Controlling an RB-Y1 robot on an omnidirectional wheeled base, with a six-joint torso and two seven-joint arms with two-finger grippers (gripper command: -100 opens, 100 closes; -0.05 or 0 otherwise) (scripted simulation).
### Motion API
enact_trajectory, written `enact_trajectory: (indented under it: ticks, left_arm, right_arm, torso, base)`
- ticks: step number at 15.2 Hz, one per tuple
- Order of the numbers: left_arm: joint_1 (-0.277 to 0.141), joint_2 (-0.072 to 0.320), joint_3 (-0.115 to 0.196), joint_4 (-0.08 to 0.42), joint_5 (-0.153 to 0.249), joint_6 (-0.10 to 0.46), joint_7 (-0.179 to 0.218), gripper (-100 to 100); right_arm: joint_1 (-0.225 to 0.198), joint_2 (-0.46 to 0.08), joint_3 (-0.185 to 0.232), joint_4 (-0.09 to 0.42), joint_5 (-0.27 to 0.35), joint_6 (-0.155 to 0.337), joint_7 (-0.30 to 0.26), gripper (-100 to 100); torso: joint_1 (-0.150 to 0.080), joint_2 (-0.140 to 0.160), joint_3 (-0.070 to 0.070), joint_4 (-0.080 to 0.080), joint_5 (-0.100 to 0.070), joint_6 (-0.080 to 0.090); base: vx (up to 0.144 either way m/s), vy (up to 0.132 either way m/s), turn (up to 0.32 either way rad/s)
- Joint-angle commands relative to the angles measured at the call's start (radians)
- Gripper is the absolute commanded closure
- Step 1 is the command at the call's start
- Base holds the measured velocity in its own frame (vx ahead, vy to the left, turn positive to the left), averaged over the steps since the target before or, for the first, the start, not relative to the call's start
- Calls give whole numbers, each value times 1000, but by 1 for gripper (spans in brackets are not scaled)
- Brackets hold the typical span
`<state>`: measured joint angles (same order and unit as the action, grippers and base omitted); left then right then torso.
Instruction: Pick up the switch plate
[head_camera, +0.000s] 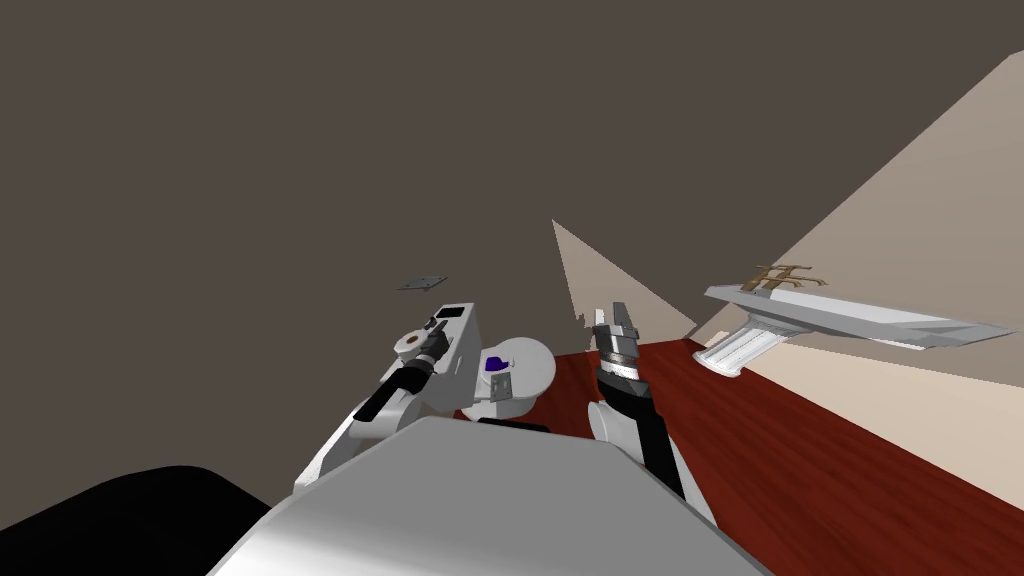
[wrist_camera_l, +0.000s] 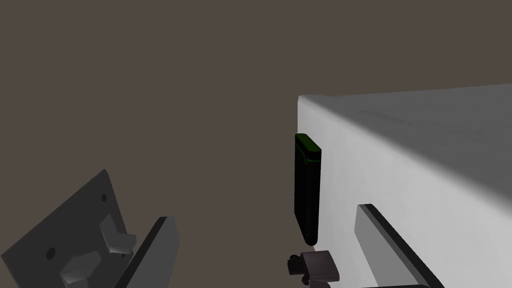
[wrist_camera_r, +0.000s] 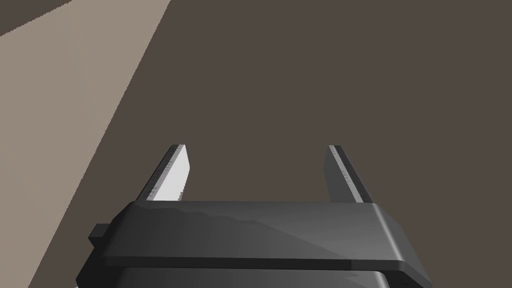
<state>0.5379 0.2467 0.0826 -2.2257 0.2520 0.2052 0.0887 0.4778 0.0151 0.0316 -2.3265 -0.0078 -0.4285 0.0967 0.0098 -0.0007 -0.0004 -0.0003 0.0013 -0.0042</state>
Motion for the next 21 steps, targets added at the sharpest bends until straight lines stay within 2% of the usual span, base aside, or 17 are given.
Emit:
enact_trajectory:
  ticks: [1, 21]
  left_arm:
    - [16, 11, 5, -31, 3, 25, 2, -100]
    - [7, 16, 14, -31, 5, 35, 5, -100]
  right_arm:
    - [0, 0, 0, 0, 0, 0, 0, 0]
    - [0, 0, 0, 0, 0, 0, 0, 0]
  torso:
    - [0, 0, 0, 0, 0, 0]
    - [-1, 1, 1, 0, 0, 0]
  base:
    - [-6, 7, -21]
    - [0, 1, -1]
